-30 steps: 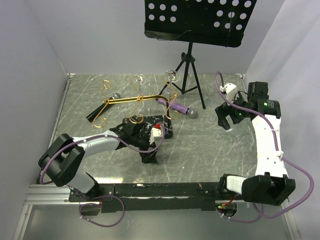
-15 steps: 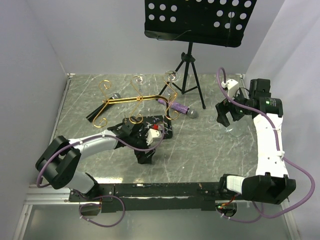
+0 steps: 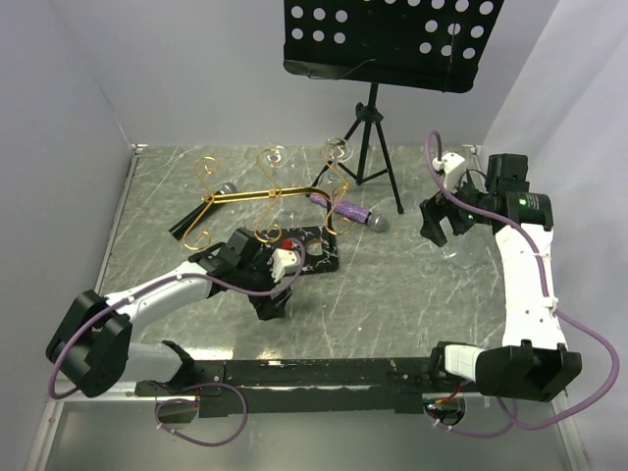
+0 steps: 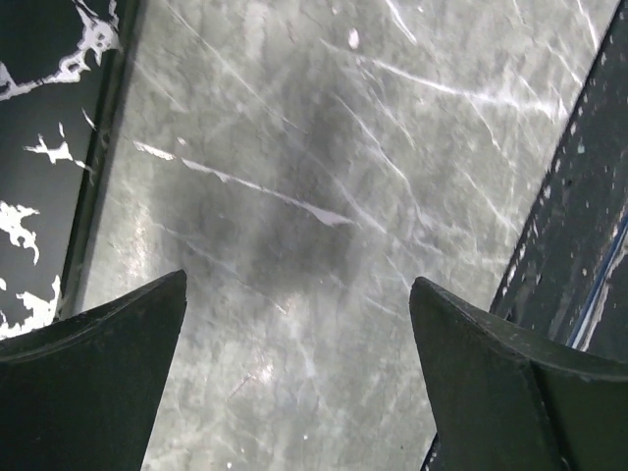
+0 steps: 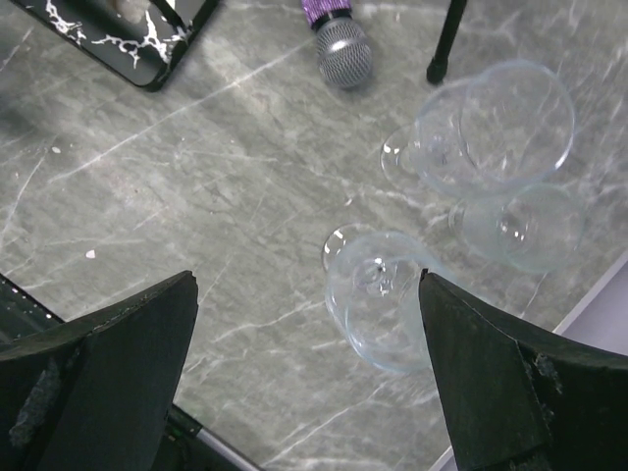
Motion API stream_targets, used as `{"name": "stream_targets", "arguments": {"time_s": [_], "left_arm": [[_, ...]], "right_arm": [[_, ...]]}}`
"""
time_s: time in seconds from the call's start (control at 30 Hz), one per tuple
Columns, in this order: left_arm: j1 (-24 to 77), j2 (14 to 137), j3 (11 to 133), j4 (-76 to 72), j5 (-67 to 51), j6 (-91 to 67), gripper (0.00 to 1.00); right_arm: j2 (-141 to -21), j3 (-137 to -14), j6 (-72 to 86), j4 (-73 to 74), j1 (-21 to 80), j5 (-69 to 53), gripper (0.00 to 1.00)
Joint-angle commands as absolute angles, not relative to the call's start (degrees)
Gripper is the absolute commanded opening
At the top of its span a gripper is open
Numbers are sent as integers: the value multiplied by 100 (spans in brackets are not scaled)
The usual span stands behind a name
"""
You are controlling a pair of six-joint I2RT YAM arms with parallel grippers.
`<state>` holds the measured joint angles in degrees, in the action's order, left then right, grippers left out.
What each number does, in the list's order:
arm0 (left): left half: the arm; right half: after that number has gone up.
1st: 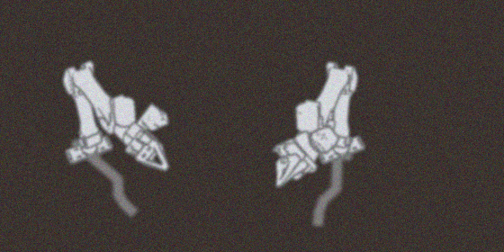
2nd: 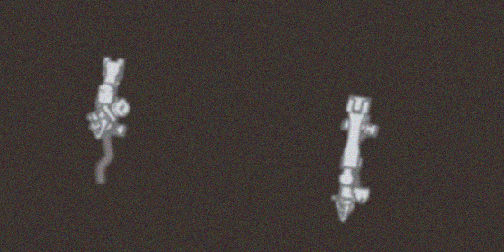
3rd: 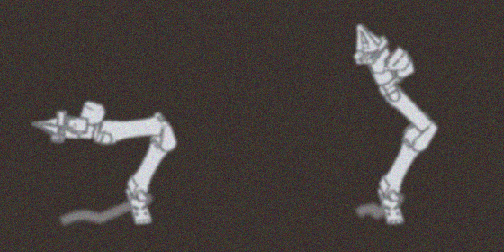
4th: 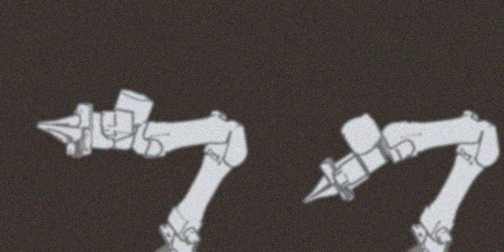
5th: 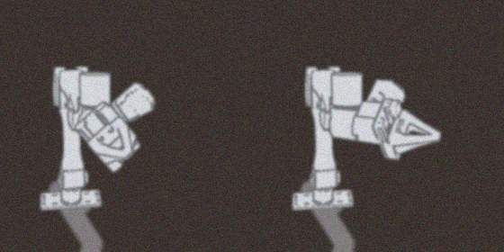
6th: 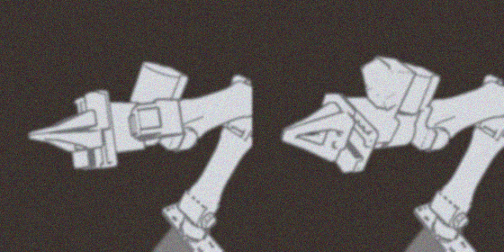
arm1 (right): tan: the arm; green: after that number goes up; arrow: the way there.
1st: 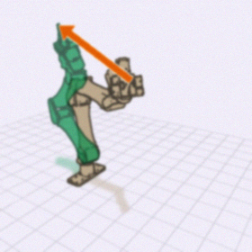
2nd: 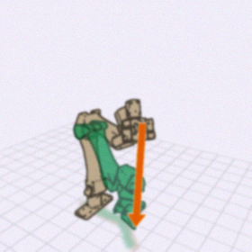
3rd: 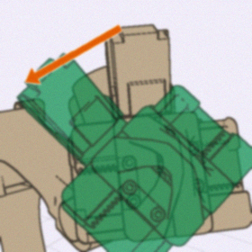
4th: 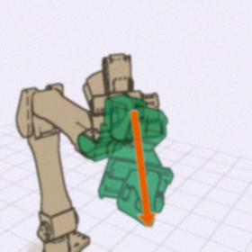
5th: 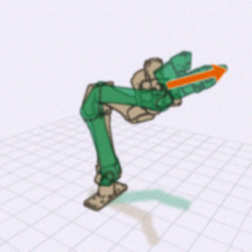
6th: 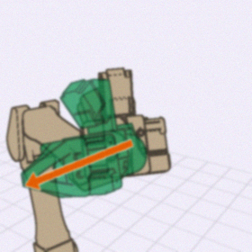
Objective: Take the wine glass off the wine glass rack
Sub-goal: Place the wine glass at the center of the board, then adjust the wine rack at the center of the board.
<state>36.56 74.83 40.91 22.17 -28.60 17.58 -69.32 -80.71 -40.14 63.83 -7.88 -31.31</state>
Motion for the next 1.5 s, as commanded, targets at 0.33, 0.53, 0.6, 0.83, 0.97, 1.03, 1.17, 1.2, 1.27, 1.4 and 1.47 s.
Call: {"name": "stream_targets", "arguments": {"time_s": [0.33, 0.53, 0.6, 0.83, 0.97, 1.03, 1.17, 1.2, 1.27, 1.4, 1.47], "left_arm": [[3665, 6392, 3745, 3023, -3428, 3259, 100], [3665, 5486, 3691, 3840, -3348, 3894, 100], [3656, 5248, 3822, 4060, -3489, 3806, 100], [3656, 5124, 5833, 5509, -3411, 3973, 100], [3648, 5124, 6993, 5678, -2771, 3298, 100], [3254, 5325, 7556, 5730, -2436, 2981, 100], [2138, 6212, 8891, 6308, -2258, 2707, 100], [2023, 6440, 9121, 6519, -2233, 2655, 100], [1838, 6810, 9438, 6845, -2136, 2645, 100], [1286, 7241, 9544, 7163, -1732, 2444, 100], [881, 7452, 9685, 7382, -2002, 2330, 99]], "right_arm": [[-6820, -7998, -4236, 5678, 219, -3269, 100], [-6548, -7726, -4140, 4967, 500, -3604, 100], [-6609, -7621, -4044, 4703, 833, -3245, 100], [-7022, -7761, -3683, 4273, 1502, -3164, 100], [-7215, -7787, -3516, 3921, 1661, -2963, 100], [-7303, -7813, -3454, 3728, 1679, -2708, 100], [-7628, -8138, -3454, 3586, 1784, -2514, 99], [-7690, -8234, -3454, 3586, 1819, -2488, 99], [-7761, -8314, -3498, 3621, 1889, -2470, 99], [-7691, -8131, -3437, 3560, 2021, -2435, 99], [-7638, -8042, -3463, 3594, 2083, -2452, 99]]}}
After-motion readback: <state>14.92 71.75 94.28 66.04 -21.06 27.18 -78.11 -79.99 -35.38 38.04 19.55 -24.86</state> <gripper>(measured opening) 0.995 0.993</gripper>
